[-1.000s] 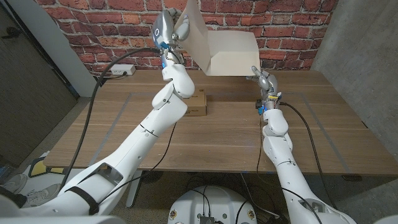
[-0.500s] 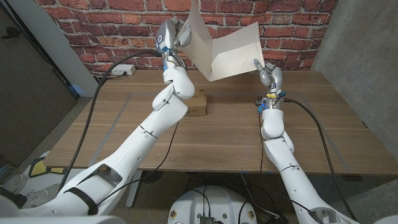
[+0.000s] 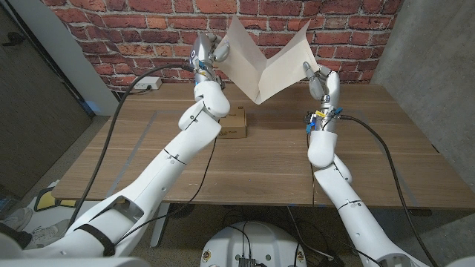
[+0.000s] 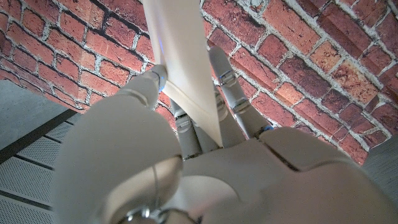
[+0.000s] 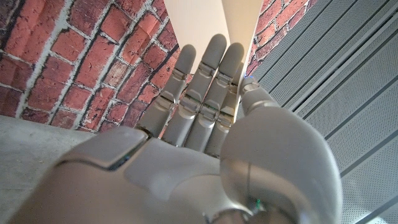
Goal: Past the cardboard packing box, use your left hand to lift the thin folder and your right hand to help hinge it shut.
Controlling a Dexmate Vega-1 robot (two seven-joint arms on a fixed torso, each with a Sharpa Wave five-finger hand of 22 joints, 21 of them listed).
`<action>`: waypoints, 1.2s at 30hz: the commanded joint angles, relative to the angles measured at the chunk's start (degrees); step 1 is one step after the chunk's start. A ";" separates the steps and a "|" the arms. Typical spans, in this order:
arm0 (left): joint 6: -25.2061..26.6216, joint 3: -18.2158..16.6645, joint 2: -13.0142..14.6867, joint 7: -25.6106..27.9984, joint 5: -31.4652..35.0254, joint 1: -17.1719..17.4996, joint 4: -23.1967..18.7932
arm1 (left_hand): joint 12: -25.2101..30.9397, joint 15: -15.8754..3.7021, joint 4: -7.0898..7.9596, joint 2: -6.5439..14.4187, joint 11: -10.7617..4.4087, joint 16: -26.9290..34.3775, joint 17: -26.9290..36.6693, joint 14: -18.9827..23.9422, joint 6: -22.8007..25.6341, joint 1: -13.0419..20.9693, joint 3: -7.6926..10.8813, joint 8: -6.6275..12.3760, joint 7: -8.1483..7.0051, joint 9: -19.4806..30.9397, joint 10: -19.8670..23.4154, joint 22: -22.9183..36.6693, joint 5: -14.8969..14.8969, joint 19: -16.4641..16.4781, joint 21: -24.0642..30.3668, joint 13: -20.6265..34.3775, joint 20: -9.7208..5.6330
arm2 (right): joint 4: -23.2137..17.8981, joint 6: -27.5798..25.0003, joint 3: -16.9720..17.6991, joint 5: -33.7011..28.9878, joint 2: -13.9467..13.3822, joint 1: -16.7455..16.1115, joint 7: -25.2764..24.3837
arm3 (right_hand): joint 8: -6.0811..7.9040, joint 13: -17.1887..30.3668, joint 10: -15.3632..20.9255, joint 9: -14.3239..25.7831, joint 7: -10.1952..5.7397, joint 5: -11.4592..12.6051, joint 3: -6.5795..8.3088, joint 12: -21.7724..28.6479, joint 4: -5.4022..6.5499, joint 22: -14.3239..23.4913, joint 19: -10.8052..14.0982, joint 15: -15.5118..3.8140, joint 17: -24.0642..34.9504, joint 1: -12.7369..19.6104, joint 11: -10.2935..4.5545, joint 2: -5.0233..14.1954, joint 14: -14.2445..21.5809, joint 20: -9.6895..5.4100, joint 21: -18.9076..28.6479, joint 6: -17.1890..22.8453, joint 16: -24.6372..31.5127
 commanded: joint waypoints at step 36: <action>6.49 -1.93 5.20 -9.19 -24.20 -4.22 0.17 | -1.31 0.08 0.51 0.45 -2.41 -3.67 -2.17 -1.06 2.41 -1.33 1.75 -0.51 3.29 0.40 0.83 0.03 -0.82 -1.39 0.72 -2.19 -6.45 | -15.98 -30.29 -10.80 -49.01 -3.89 -2.30 -3.17 | 0.21 1.86 0.62 0.10 -0.90 0.14 1.29 0.62 0.17 -0.41 -3.71 -0.81 -1.46 0.33 -1.03 -1.15 -3.57 -4.32 2.23 1.19 -4.37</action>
